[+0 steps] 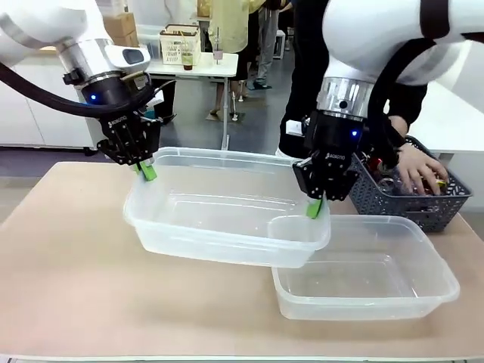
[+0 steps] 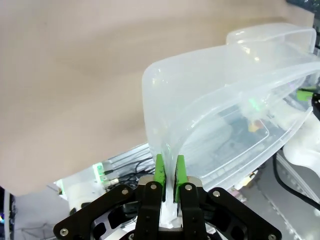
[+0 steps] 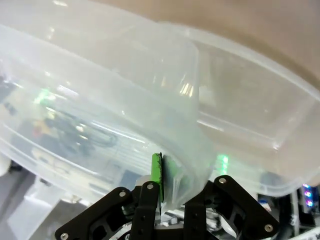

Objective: Sort the waste into each basket.
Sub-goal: Pick up the Organizing box on the left side of the table and lift it.

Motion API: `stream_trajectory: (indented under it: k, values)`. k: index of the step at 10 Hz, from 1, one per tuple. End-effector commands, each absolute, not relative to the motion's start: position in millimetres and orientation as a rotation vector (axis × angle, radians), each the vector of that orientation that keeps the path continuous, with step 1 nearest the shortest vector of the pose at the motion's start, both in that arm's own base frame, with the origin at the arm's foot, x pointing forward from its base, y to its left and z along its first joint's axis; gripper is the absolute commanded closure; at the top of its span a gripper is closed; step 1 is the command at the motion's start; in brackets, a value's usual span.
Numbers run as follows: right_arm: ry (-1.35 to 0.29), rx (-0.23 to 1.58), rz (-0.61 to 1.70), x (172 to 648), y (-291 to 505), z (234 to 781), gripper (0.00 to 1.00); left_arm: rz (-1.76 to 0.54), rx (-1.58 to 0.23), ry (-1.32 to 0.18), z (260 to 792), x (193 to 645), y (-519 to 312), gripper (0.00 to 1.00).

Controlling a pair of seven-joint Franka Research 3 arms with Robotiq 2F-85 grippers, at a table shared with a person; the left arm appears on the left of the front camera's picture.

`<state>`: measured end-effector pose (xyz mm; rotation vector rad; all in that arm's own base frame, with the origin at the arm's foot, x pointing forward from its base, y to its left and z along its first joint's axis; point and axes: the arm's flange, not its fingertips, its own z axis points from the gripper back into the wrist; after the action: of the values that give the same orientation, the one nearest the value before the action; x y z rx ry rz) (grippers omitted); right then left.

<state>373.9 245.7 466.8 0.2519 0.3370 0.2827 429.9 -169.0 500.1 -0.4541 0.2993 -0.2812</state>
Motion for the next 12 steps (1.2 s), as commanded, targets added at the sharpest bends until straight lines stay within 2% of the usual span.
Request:
stream_trajectory:
  k: [1, 5, 6, 7, 12]
  values:
    - [0.242, 0.459, 0.241, 369, 246, 460, 0.95, -0.297, -0.448, 0.305, 499, 440, -186, 0.91]
    - [0.221, 0.487, 0.218, 373, 233, 457, 0.95, -0.227, -0.471, 0.355, 484, 456, -186, 0.91]
    - [0.275, 0.387, 0.175, 377, 227, 453, 0.95, -0.228, -0.461, 0.378, 483, 454, -183, 0.91]
    - [0.275, 0.387, 0.175, 377, 227, 453, 0.95, -0.256, -0.426, 0.326, 484, 454, -171, 0.91]
    - [0.275, 0.387, 0.175, 377, 227, 453, 0.95, -0.256, -0.426, 0.326, 484, 454, -171, 0.91]
